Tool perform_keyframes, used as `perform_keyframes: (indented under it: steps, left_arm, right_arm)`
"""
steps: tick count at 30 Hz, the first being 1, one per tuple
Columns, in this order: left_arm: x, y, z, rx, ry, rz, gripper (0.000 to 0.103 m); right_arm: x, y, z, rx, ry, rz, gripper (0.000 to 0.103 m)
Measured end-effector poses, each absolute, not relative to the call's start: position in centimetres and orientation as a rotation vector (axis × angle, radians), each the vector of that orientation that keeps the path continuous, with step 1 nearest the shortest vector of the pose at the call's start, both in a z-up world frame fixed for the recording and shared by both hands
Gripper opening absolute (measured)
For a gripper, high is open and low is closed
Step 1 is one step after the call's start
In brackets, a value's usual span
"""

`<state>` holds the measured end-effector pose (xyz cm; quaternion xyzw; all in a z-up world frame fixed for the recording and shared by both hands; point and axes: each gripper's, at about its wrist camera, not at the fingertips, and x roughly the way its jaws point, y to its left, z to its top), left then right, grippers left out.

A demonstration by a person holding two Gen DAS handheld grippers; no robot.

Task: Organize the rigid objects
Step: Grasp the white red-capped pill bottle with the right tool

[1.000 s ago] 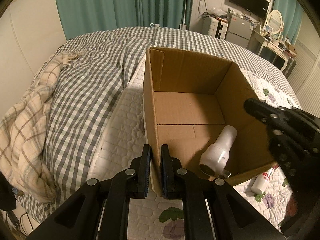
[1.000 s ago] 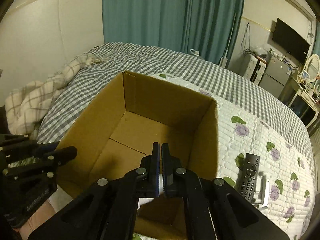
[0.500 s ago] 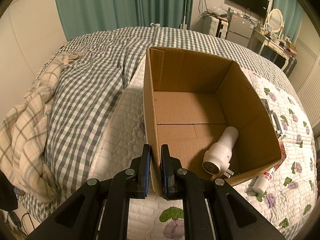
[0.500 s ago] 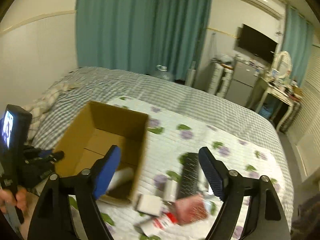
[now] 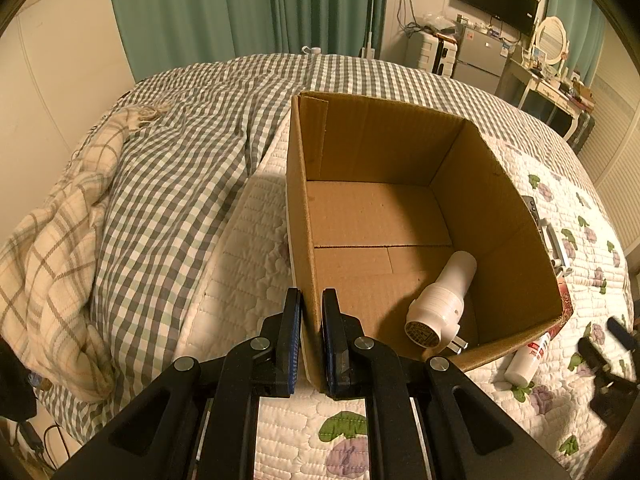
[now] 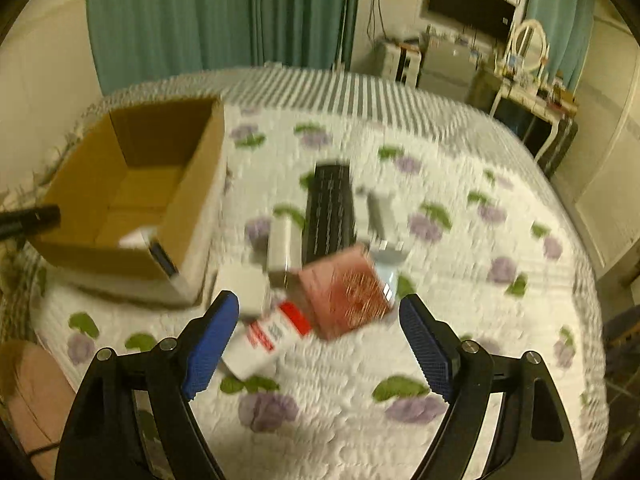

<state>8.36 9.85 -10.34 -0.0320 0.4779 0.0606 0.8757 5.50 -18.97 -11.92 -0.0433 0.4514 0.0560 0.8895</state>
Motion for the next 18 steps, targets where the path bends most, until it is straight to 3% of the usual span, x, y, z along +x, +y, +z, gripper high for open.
perform_keyframes:
  steps: [12,18]
  left_arm:
    - [8.3,9.9,-10.3,-0.065,0.997,0.128,0.009]
    - [8.2,9.9,-10.4,-0.066,0.997,0.127,0.009]
  right_arm:
    - [7.3,-16.9,-18.6,-0.016,1.083,0.100,0.082]
    - [8.3,-16.6,-19.6,0.022,1.113,0.119,0.073]
